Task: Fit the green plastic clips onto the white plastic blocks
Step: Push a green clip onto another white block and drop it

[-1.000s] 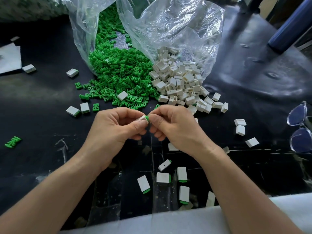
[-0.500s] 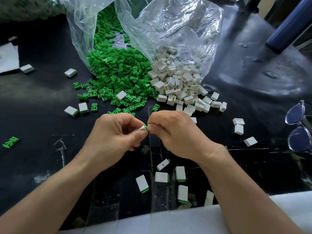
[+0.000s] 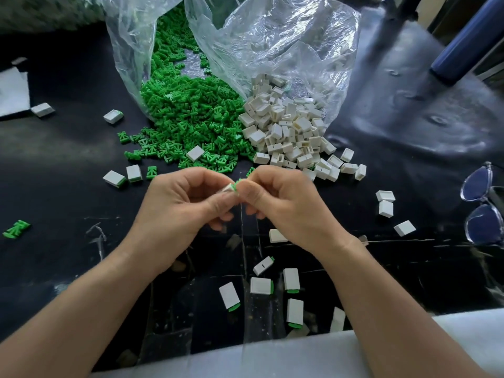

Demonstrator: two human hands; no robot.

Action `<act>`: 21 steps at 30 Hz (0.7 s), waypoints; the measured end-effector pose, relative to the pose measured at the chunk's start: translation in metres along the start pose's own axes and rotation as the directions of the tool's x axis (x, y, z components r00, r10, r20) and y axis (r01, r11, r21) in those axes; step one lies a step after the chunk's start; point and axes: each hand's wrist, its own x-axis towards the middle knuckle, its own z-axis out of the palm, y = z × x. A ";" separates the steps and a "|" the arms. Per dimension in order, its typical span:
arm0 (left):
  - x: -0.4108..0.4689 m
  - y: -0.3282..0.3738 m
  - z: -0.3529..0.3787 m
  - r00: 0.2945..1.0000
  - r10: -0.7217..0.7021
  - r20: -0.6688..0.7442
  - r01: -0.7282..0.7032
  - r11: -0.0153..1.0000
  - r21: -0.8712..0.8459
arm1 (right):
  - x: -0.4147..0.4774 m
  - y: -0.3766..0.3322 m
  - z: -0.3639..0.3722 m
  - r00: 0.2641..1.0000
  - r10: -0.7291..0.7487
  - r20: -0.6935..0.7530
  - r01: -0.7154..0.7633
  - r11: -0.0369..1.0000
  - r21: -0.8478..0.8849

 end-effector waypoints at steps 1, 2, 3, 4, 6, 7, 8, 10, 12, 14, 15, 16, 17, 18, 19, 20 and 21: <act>0.000 0.000 0.000 1.000 0.006 -0.006 -0.006 0.999 -0.032 | 0.000 0.000 -0.001 0.999 0.044 0.000 -0.044 0.993 0.106; 0.000 0.000 0.000 1.000 0.016 -0.010 -0.017 0.998 -0.059 | 0.000 0.000 -0.001 0.996 0.091 0.020 -0.094 0.976 0.198; 0.000 0.000 -0.001 1.000 0.030 -0.008 -0.030 0.996 -0.081 | 0.000 -0.001 0.000 0.988 0.139 0.071 -0.153 0.948 0.278; 0.000 -0.001 -0.001 0.999 0.040 0.001 -0.040 0.995 -0.095 | 0.000 -0.001 0.002 0.974 0.175 0.147 -0.216 0.913 0.346; 0.000 0.000 -0.002 0.998 0.049 0.035 -0.044 0.992 -0.119 | 0.000 -0.004 0.009 0.932 0.190 0.308 -0.321 0.827 0.462; -0.001 0.000 -0.002 0.998 0.050 0.048 -0.043 0.989 -0.142 | 0.000 -0.006 0.011 0.912 0.184 0.368 -0.363 0.781 0.508; -0.001 0.001 -0.001 0.997 0.050 0.056 -0.040 0.986 -0.165 | 0.000 -0.008 0.013 0.894 0.180 0.411 -0.399 0.738 0.545; -0.001 0.002 -0.001 0.997 0.053 0.058 -0.042 0.983 -0.181 | 0.002 -0.010 0.012 0.865 0.184 0.467 -0.456 0.675 0.580; -0.002 0.003 0.000 0.996 0.057 0.073 -0.042 0.981 -0.187 | 0.002 -0.010 0.009 0.849 0.198 0.490 -0.487 0.651 0.582; -0.003 0.004 0.001 0.994 0.052 0.101 -0.031 0.979 -0.203 | 0.000 -0.011 0.008 0.846 0.207 0.491 -0.493 0.653 0.575; -0.003 0.003 0.001 0.993 0.057 0.106 -0.036 0.980 -0.195 | -0.001 -0.011 0.009 0.847 0.212 0.487 -0.492 0.659 0.569; -0.003 0.002 0.001 0.992 0.067 0.109 -0.046 0.982 -0.181 | -0.001 -0.012 0.010 0.849 0.219 0.481 -0.490 0.670 0.558; -0.003 0.001 0.001 0.990 0.078 0.115 -0.058 0.984 -0.169 | -0.002 -0.012 0.010 0.849 0.230 0.476 -0.490 0.682 0.544; -0.003 0.001 0.001 0.989 0.084 0.120 -0.065 0.985 -0.160 | -0.002 -0.011 0.011 0.848 0.242 0.472 -0.491 0.694 0.527; -0.003 0.001 0.001 0.989 0.085 0.123 -0.065 0.986 -0.156 | -0.002 -0.011 0.011 0.848 0.253 0.465 -0.491 0.705 0.512; -0.003 0.001 0.001 0.989 0.081 0.121 -0.062 0.986 -0.157 | -0.003 -0.010 0.012 0.852 0.259 0.456 -0.487 0.714 0.503; -0.003 0.001 0.001 0.990 0.076 0.115 -0.058 0.985 -0.160 | -0.003 -0.009 0.012 0.856 0.261 0.446 -0.482 0.717 0.504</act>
